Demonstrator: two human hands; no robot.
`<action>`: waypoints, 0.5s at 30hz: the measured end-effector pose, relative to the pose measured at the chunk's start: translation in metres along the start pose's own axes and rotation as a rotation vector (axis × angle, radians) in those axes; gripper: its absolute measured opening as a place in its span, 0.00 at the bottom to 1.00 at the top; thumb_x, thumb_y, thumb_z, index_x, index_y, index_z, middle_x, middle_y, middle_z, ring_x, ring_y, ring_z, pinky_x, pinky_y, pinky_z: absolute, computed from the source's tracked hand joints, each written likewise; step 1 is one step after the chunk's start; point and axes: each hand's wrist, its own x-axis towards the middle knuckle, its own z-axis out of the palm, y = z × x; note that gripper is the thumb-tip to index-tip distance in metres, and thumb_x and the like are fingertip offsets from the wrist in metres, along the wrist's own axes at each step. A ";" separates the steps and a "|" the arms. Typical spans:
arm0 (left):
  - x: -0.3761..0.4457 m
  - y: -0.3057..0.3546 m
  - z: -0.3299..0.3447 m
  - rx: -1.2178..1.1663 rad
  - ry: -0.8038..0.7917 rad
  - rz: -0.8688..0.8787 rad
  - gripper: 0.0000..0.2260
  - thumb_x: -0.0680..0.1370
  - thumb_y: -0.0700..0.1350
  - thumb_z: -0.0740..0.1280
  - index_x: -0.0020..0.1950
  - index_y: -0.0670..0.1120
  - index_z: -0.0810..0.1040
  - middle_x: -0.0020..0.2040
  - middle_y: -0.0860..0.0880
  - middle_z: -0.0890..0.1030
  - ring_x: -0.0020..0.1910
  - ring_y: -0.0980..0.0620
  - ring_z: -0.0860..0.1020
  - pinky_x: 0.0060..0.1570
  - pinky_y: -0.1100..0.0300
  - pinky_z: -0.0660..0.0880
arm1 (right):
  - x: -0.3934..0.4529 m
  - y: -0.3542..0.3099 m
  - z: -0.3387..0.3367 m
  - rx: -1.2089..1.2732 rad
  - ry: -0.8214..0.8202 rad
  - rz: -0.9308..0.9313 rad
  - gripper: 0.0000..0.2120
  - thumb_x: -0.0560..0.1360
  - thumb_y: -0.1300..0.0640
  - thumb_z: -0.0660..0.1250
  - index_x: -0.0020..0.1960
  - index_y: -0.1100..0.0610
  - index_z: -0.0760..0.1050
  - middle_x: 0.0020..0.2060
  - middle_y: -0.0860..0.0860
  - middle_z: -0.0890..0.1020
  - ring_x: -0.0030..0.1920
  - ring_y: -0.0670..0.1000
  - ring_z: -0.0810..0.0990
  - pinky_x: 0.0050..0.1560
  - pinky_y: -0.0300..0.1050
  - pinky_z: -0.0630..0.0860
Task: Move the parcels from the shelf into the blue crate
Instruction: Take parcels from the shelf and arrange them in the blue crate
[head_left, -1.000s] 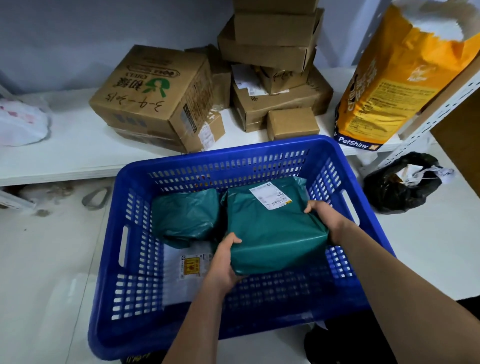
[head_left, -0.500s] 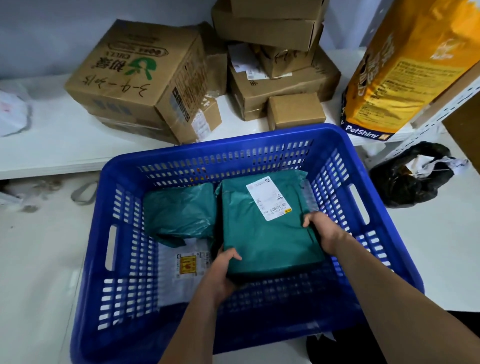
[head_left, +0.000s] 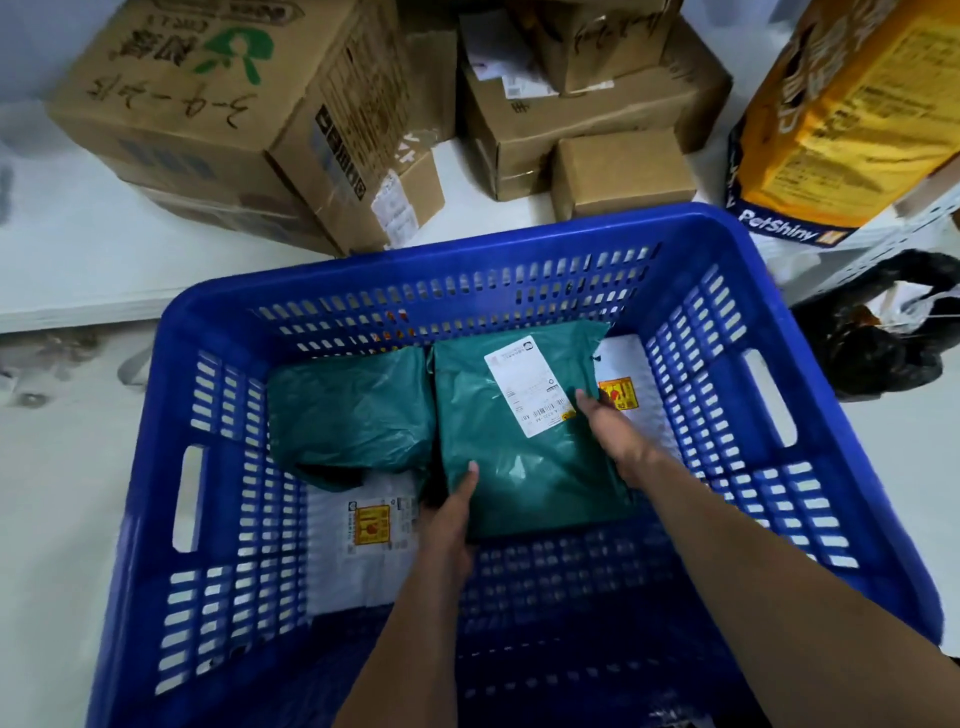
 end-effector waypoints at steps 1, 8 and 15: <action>0.006 -0.003 0.000 -0.022 0.008 0.003 0.47 0.54 0.63 0.83 0.68 0.48 0.73 0.63 0.43 0.80 0.58 0.41 0.80 0.56 0.37 0.77 | 0.004 0.002 0.004 -0.056 0.026 -0.062 0.15 0.82 0.47 0.58 0.66 0.51 0.67 0.58 0.49 0.80 0.56 0.53 0.78 0.62 0.49 0.73; 0.035 -0.017 -0.011 -0.123 0.070 -0.027 0.59 0.42 0.67 0.82 0.69 0.46 0.71 0.64 0.42 0.78 0.55 0.39 0.81 0.49 0.31 0.77 | 0.005 0.019 0.002 -0.272 0.166 -0.024 0.30 0.79 0.37 0.52 0.79 0.43 0.50 0.71 0.50 0.70 0.69 0.59 0.70 0.71 0.58 0.64; 0.062 -0.030 -0.010 -0.077 0.062 0.018 0.52 0.54 0.73 0.75 0.70 0.45 0.71 0.64 0.43 0.79 0.54 0.43 0.82 0.53 0.36 0.78 | -0.018 0.053 0.024 -0.854 0.374 0.045 0.21 0.83 0.59 0.54 0.74 0.65 0.62 0.70 0.62 0.69 0.69 0.58 0.69 0.68 0.51 0.69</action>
